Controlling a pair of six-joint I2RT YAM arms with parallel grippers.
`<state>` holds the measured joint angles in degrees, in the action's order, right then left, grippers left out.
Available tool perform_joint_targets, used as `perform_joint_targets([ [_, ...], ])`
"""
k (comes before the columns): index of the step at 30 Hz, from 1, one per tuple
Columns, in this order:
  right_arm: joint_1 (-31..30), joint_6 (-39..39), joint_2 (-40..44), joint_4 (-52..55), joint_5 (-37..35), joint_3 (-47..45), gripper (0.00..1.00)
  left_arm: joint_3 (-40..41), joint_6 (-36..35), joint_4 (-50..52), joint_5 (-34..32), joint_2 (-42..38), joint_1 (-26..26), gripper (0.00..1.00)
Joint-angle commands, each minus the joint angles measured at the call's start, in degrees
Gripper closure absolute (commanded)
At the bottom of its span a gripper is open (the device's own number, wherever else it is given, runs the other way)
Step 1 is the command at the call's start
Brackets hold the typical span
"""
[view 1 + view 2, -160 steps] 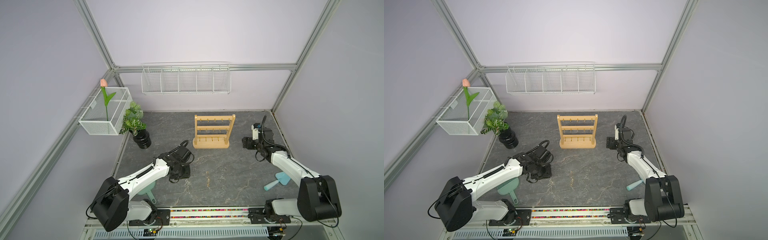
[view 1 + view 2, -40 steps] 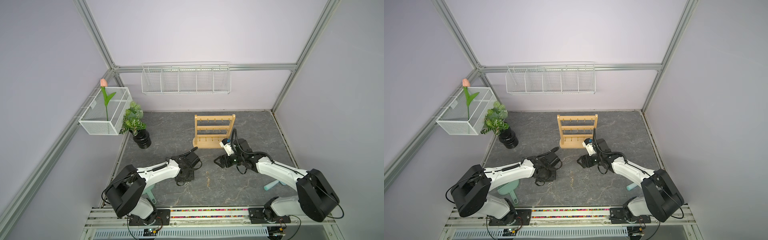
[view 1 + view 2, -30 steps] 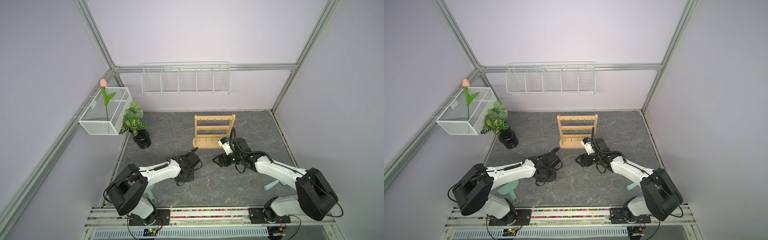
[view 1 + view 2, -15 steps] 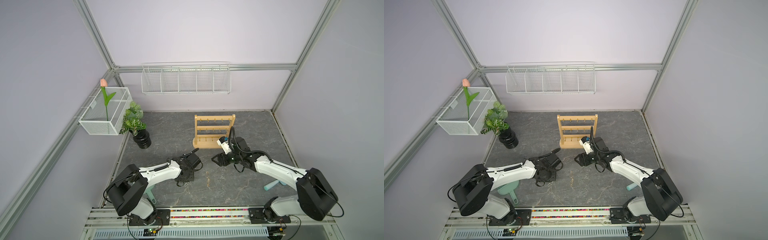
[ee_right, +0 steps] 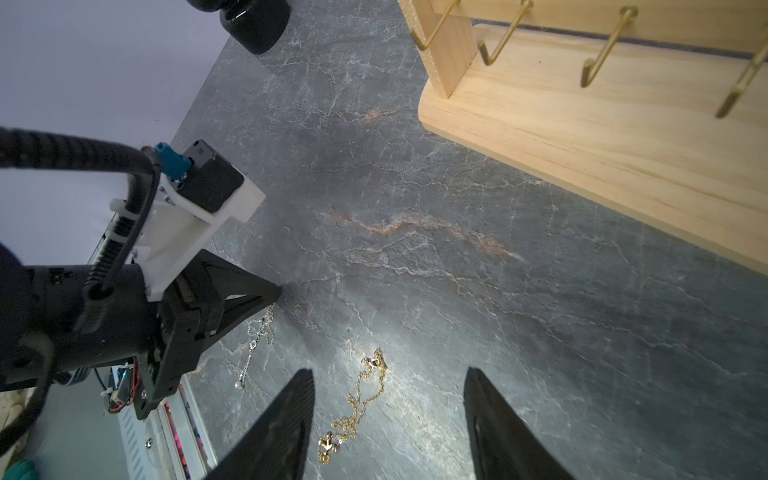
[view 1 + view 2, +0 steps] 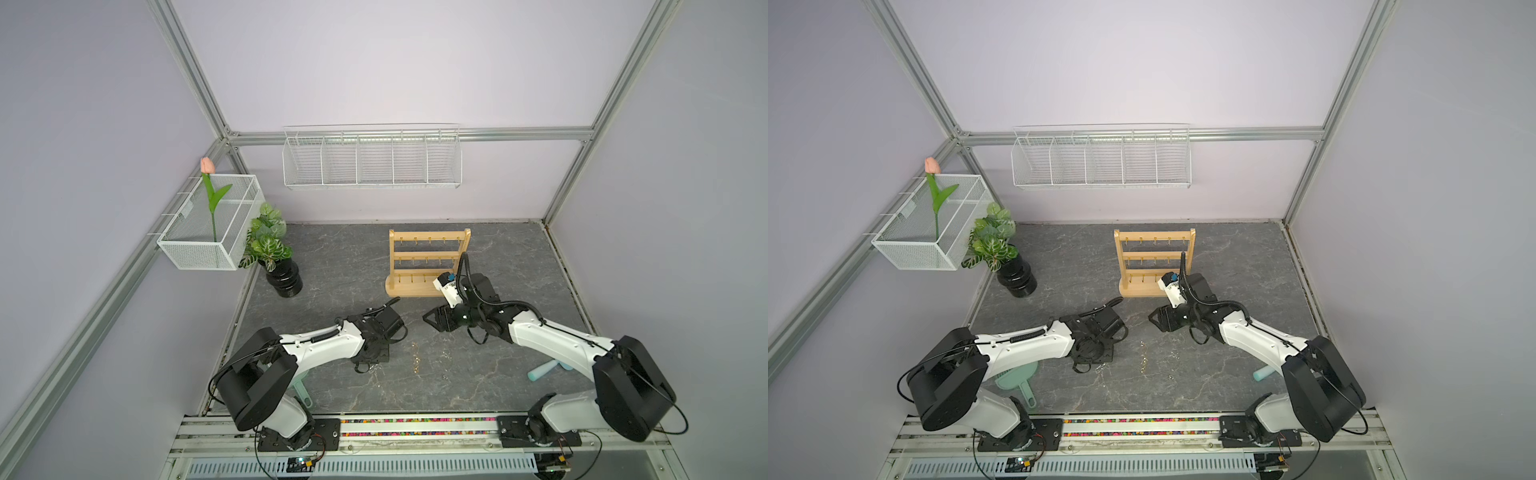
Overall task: Hang the necklace on the jewelry display stand
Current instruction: Pick up the necklace from the center of the board.
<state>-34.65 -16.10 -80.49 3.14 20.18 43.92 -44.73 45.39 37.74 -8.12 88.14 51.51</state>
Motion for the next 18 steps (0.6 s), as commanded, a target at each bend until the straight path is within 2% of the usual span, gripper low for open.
perform_joint_targets([
  [1,-0.4,0.2,1.1,0.6,-0.4,1.2,0.40,5.1,0.8,-0.8,5.4,6.0,0.5,0.99],
  [12,-3.3,0.4,-1.4,-1.3,1.2,1.2,0.41,0.2,0.0,2.0,1.6,0.1,-0.2,1.00],
  [18,-6.0,-0.6,-4.6,-8.7,2.9,0.0,0.43,-1.9,-0.3,3.5,0.1,-4.0,-1.5,1.00],
])
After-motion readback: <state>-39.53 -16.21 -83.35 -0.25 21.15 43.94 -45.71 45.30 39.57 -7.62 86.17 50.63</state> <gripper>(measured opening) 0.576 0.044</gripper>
